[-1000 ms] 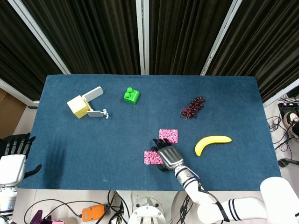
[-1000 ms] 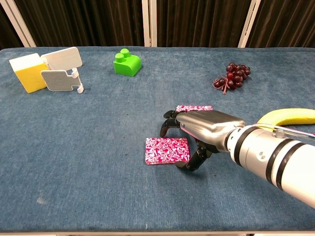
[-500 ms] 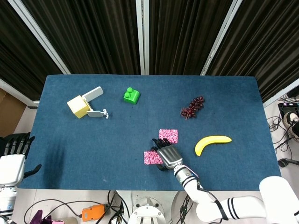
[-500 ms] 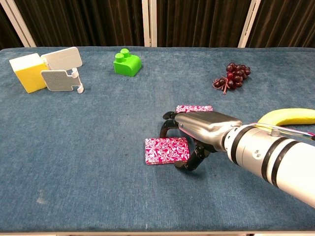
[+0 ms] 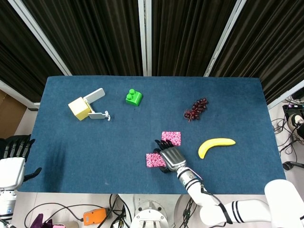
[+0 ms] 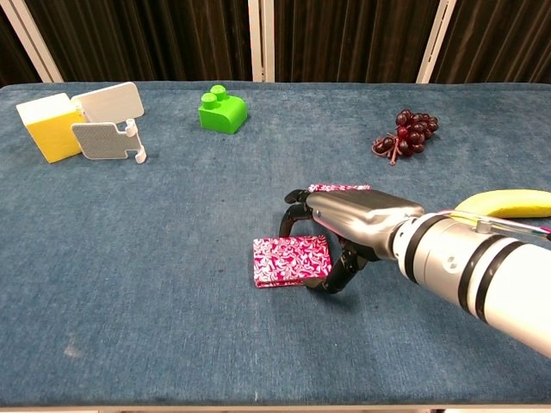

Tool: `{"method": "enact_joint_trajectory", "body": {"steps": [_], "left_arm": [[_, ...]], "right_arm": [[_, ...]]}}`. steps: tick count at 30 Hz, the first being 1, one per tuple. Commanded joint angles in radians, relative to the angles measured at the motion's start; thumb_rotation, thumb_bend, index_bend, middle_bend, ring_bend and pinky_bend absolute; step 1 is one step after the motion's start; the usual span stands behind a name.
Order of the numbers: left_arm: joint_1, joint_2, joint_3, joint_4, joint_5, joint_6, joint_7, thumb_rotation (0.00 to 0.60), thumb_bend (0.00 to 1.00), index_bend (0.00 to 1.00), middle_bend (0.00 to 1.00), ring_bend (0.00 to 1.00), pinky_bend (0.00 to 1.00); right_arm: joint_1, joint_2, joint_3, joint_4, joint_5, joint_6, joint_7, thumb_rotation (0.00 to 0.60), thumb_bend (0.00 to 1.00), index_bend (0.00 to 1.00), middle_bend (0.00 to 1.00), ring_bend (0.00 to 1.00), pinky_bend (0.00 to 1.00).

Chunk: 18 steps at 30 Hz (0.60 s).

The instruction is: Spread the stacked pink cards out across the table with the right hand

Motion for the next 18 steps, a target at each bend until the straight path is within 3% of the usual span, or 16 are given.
{"method": "enact_joint_trajectory", "body": {"steps": [1,9,18], "left_arm": [[-0.001,0.000,0.000,-0.001,0.001,-0.001,0.002,0.600,0.09,0.12,0.06,0.00,0.01],[-0.001,0.004,-0.002,-0.006,0.003,0.002,0.003,0.600,0.09,0.12,0.06,0.00,0.01],[-0.005,0.001,-0.001,-0.014,0.010,0.001,0.011,0.600,0.09,0.12,0.06,0.00,0.01]], "right_arm": [[-0.003,0.009,0.002,-0.008,-0.011,0.002,0.010,0.600,0.50,0.39,0.06,0.00,0.00],[-0.041,0.092,-0.016,-0.063,-0.087,0.016,0.086,0.600,0.50,0.41,0.06,0.00,0.00],[-0.159,0.303,-0.121,-0.106,-0.290,0.029,0.313,0.600,0.50,0.41,0.06,0.00,0.00]]}}
